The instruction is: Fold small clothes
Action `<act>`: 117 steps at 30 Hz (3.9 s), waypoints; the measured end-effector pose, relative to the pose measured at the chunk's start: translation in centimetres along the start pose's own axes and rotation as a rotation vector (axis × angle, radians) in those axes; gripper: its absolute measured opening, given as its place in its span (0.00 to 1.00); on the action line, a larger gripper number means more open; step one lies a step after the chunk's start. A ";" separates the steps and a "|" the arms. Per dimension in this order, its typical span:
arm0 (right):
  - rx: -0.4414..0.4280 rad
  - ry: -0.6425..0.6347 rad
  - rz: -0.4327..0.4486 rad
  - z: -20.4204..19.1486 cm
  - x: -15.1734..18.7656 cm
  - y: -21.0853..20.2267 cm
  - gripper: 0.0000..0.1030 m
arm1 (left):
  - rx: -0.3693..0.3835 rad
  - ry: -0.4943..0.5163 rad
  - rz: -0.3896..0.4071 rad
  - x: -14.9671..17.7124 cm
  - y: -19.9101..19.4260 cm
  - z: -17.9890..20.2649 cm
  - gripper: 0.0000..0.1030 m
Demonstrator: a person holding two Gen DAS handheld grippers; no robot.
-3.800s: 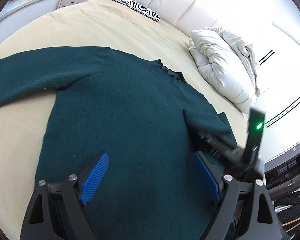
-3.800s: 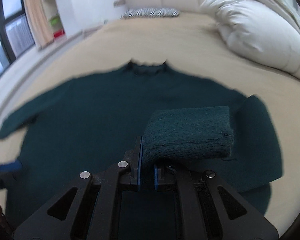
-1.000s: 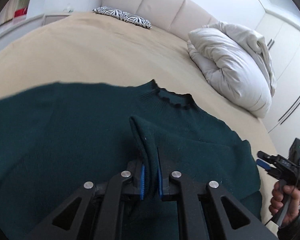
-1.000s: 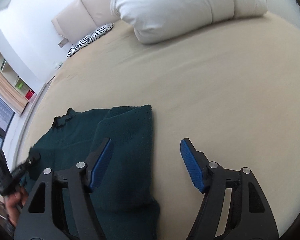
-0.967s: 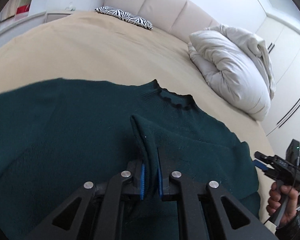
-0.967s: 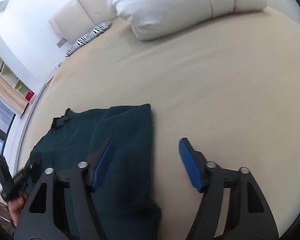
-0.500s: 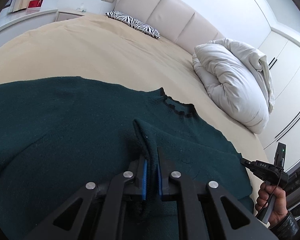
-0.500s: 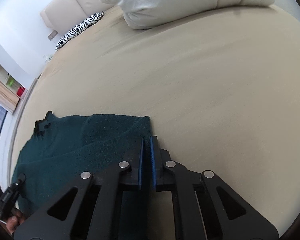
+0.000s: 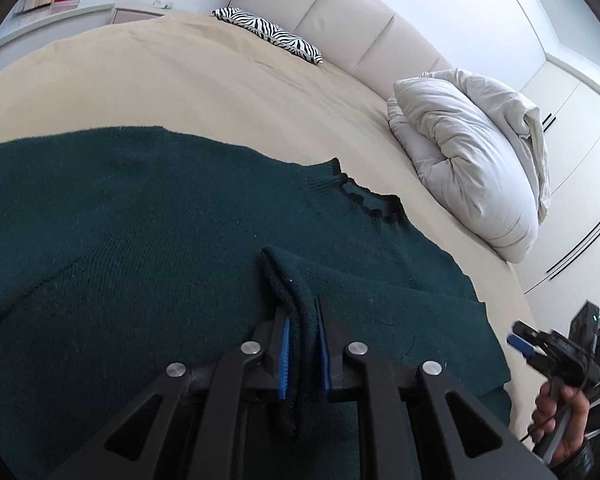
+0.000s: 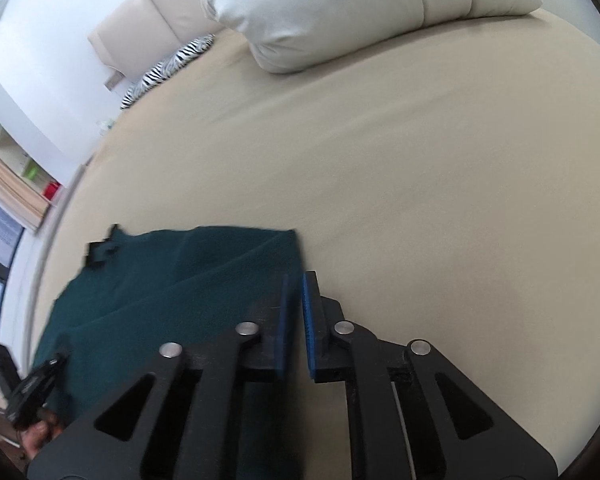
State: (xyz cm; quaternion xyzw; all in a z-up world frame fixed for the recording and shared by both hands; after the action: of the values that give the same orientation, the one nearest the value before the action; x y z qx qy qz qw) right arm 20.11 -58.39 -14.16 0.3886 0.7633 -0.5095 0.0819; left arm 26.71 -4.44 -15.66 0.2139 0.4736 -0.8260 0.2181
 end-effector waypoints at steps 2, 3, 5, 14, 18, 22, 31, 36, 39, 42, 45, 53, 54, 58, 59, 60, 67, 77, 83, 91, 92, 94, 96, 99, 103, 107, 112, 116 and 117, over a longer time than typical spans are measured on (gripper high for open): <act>-0.013 -0.020 0.012 -1.1 1.4 -1.5 0.62 | 0.010 -0.010 -0.001 0.1 0.1 -0.2 0.14; -0.012 -0.048 0.002 -1.7 2.0 -1.8 0.62 | 0.010 -0.008 0.001 0.2 0.1 -0.2 0.14; 0.004 -0.094 -0.039 -2.8 3.3 -1.6 0.62 | 0.004 -0.001 0.003 0.3 0.0 -0.1 0.14; 0.088 -0.116 -0.120 -2.6 5.7 0.4 0.11 | 0.030 -0.021 -0.002 -0.1 -0.5 -0.3 0.12; 0.101 -0.122 -0.074 -3.1 5.8 -0.4 0.10 | -0.002 0.003 0.032 -0.4 -1.2 -0.1 0.11; 0.089 -0.097 -0.103 -2.1 6.7 1.1 0.10 | -0.025 -0.003 0.003 -0.2 0.1 -0.6 0.11; 0.055 -0.089 -0.050 -1.2 6.5 0.5 0.18 | -0.063 0.026 0.011 0.3 -1.3 -0.3 0.13; 0.148 -0.112 0.048 -3.0 6.0 -2.3 0.26 | -0.137 0.071 0.057 0.9 -2.8 0.0 0.23; 0.136 -0.199 0.085 -5.3 6.3 -3.1 0.26 | -0.164 0.076 0.051 1.2 -2.7 -0.2 0.23; 0.170 -0.261 -0.040 -5.7 7.4 0.2 0.27 | -0.179 0.076 0.046 1.1 -2.8 -0.3 0.25; 0.186 -0.298 -0.064 -5.4 7.6 1.2 0.29 | -0.184 0.057 0.057 1.0 -4.4 -0.9 0.27; 0.110 -0.256 0.136 -9.2 8.5 -6.7 0.43 | -0.143 -0.145 0.203 3.4 -18.1 -9.2 0.48; 0.097 -0.261 0.158 -10.1 9.2 -7.5 0.47 | -0.141 -0.187 0.222 3.8 -19.7 -10.9 0.51; 0.019 -0.290 0.166 -13.9 12.6 -8.7 0.62 | -0.127 -0.448 0.270 5.9 -25.5 -19.8 0.52; 0.003 -0.293 0.160 -14.3 13.2 -8.9 0.62 | -0.119 -0.512 0.284 6.4 -26.7 -22.0 0.52; -0.014 -0.290 0.148 -14.9 14.0 -9.0 0.62 | -0.117 -0.554 0.297 6.7 -27.5 -23.6 0.55; -0.107 -0.265 0.063 -19.7 18.9 -8.1 0.62 | 0.060 -0.861 0.364 8.7 -29.2 -31.2 0.70; -0.101 -0.298 0.063 -22.8 22.7 -10.5 0.62 | 0.161 -1.144 0.417 7.9 -26.4 -37.1 0.57; -0.103 -0.279 0.047 -21.9 22.9 -10.4 0.62 | 0.099 -1.194 0.444 7.8 -26.5 -37.4 0.48; -0.110 -0.259 0.035 -20.9 23.2 -9.9 0.62 | -0.006 -1.281 0.503 10.5 -28.3 -35.8 0.52; -0.111 -0.256 0.034 -20.7 23.2 -9.8 0.62 | 0.002 -1.274 0.499 10.5 -28.0 -35.6 0.53; -0.113 -0.246 0.030 -20.5 23.2 -9.5 0.62 | 0.020 -1.276 0.491 10.0 -27.2 -35.6 0.56; -0.112 -0.241 0.022 -20.4 23.4 -9.2 0.62 | 0.070 -1.291 0.492 9.2 -26.3 -36.1 0.59; -0.113 -0.249 0.022 -20.5 23.7 -9.2 0.62 | 0.112 -1.290 0.488 7.6 -24.7 -37.8 0.54; -0.111 -0.248 0.025 -20.4 23.8 -9.4 0.62 | 0.174 -1.369 0.514 8.0 -24.6 -39.2 0.46; -0.110 -0.245 0.020 -20.3 23.9 -9.3 0.62 | 0.101 -1.303 0.492 7.7 -25.0 -38.5 0.19; -0.118 -0.244 0.026 -20.2 23.9 -9.4 0.62 | -0.008 -1.149 0.484 5.5 -26.0 -35.5 0.08; -0.121 -0.223 0.040 -19.3 23.9 -9.8 0.62 | -0.056 -0.938 0.491 1.4 -26.9 -30.3 0.08; -0.120 -0.213 0.044 -18.9 23.8 -9.9 0.62 | -0.069 -0.865 0.484 0.2 -26.9 -28.4 0.08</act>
State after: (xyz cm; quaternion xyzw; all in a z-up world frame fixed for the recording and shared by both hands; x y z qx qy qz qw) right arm 2.20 -32.08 -10.66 0.3431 0.7706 -0.4997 0.1968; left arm 15.59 32.69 -10.36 -0.0519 0.3035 -0.7487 0.5871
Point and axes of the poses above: each gripper's, at about its wrist camera, not at the fingertips, and y roughly the way its jaws point, z to its right, x to its underside, the point moved 2 cm from there along y, roughly the way its jaws point, and after that the axes turned 6 degrees about -x, right-handed, at the moved point
